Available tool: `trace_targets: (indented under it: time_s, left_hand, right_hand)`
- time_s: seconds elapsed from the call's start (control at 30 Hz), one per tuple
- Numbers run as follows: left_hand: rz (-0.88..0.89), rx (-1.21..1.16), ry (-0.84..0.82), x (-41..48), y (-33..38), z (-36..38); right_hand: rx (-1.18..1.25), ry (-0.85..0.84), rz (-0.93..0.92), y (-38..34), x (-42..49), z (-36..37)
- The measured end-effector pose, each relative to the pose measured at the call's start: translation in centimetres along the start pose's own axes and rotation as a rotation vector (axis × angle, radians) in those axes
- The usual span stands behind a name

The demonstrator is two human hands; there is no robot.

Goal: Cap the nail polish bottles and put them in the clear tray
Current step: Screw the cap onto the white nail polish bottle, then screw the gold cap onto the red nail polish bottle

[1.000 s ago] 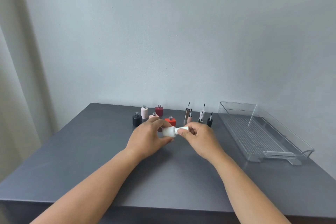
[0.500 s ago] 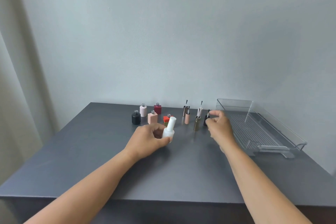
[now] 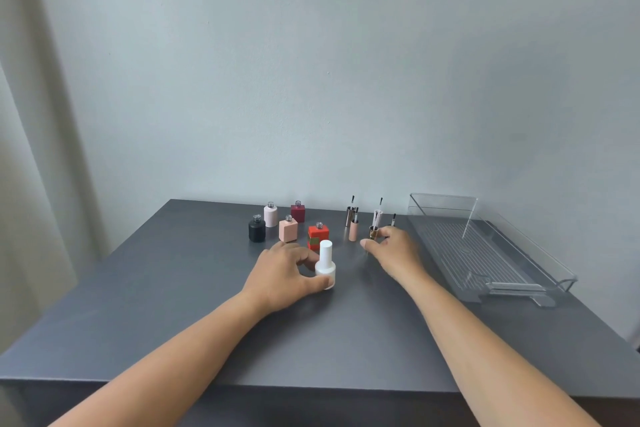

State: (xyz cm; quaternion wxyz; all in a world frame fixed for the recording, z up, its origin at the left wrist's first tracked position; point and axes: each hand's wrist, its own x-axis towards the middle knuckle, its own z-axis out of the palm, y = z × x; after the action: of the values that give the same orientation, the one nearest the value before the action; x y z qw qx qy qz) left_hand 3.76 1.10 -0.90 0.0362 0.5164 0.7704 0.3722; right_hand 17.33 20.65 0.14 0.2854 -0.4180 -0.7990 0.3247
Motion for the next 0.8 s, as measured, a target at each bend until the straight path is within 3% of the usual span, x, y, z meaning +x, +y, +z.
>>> trace_targets:
  time_s: [0.5,0.63,0.8]
  left_hand:
    - [-0.005,-0.14,-0.055,0.1,-0.3,-0.2]
    - [-0.113,-0.317,0.106,1.2,-0.6,-1.1]
    - [-0.216,-0.231,0.139,4.2,-1.5,-1.1]
  right_hand:
    - [0.061,0.046,-0.041,-0.7,-1.1,-0.4]
    - [0.1,0.048,-0.048,-1.1,-1.5,-0.7]
    - [0.152,0.06,-0.051,-1.1,-1.8,-0.7]
